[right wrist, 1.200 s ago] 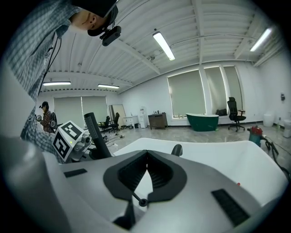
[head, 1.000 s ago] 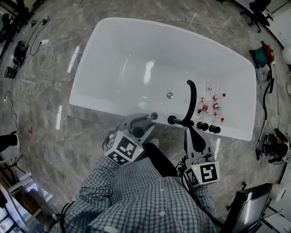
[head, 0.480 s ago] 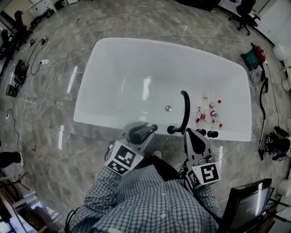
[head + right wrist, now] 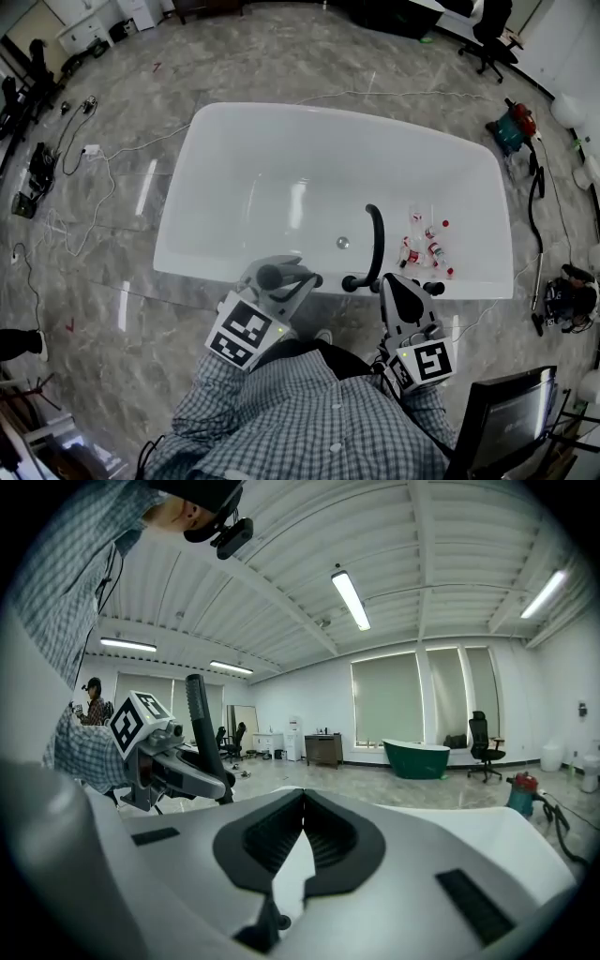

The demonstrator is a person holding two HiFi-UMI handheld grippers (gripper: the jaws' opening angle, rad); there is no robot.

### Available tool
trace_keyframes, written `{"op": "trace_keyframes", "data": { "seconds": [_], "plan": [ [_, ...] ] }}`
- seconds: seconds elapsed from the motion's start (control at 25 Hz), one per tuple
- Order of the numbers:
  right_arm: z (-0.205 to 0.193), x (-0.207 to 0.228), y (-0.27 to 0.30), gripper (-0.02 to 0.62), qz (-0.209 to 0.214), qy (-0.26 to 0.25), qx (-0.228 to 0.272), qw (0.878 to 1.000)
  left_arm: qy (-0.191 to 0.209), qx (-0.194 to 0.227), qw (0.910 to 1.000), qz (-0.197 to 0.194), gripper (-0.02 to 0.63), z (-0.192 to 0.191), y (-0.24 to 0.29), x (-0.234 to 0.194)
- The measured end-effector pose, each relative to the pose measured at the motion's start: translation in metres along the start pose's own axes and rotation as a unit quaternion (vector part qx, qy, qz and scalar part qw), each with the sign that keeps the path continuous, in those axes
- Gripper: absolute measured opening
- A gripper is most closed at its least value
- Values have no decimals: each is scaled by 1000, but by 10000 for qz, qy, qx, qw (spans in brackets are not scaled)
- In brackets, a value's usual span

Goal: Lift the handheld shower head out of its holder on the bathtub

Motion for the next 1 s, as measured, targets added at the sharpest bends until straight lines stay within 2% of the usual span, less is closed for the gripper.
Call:
{"op": "trace_keyframes", "data": {
  "seconds": [0.2, 0.4, 0.76, 1.0],
  "plan": [
    [11, 3, 1, 15, 0, -90, 102, 9999, 20, 210, 9997, 91, 124, 23, -9, -5],
    [22, 5, 3, 15, 0, -134, 233, 9996, -132, 467, 9986, 195, 124, 42, -17, -10],
    [41, 9, 3, 15, -21, -217, 476, 9986, -84, 1032, 9942, 285, 124, 82, -33, -12],
    [49, 17, -2, 15, -129, -122, 631, 9979, 36, 1252, 9915, 355, 124, 100, -41, -11]
  ]
}}
Point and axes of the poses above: the fingertips, and each gripper's own axes: y forward along the fingers, x to its right, z out of its top, the point moved 3 cm from there along -y, backward along the fingers, and after that the axes turned 9 degrees about x, right-handed, at the moved point
